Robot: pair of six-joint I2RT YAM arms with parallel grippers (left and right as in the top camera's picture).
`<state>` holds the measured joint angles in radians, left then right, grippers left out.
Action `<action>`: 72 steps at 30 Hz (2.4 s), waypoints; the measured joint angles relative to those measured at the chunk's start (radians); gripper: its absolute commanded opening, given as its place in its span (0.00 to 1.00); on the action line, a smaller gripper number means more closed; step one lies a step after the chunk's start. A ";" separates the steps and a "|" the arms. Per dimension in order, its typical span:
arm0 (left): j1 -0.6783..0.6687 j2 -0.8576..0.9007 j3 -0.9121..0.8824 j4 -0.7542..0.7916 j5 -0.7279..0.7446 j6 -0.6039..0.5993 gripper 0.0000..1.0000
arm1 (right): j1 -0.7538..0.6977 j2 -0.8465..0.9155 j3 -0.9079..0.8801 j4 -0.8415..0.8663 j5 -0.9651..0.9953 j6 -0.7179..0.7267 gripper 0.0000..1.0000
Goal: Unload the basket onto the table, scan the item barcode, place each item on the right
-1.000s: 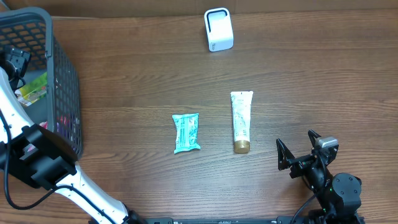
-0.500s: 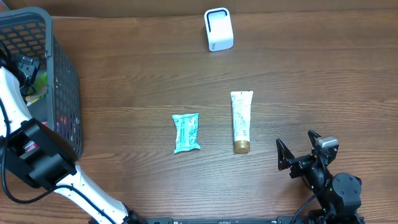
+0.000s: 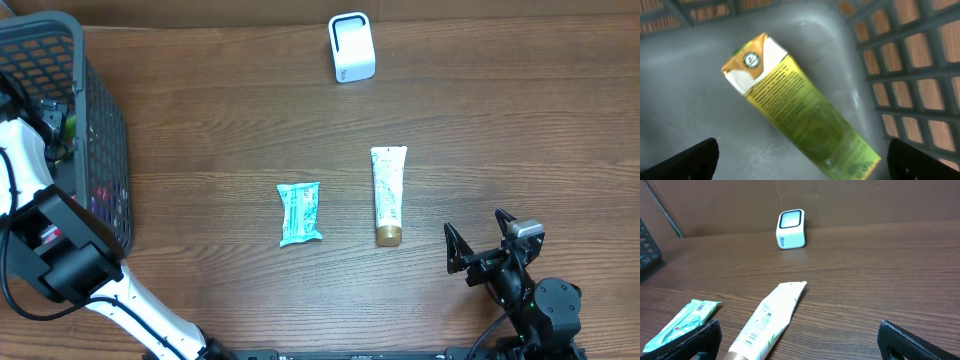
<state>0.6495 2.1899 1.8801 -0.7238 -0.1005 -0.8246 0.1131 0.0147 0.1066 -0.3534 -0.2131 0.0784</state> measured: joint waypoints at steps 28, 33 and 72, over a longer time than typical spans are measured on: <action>0.000 0.058 -0.064 0.153 -0.027 -0.096 1.00 | 0.000 0.000 0.000 0.000 0.000 0.000 1.00; 0.000 0.071 -0.066 0.156 -0.010 -0.089 0.86 | 0.000 0.000 0.000 0.000 0.000 0.000 1.00; 0.001 0.069 -0.065 0.023 0.047 0.208 0.26 | 0.000 0.000 0.000 0.000 0.000 0.000 1.00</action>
<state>0.6506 2.2593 1.8153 -0.7010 -0.0540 -0.6170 0.1131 0.0147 0.1066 -0.3534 -0.2134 0.0784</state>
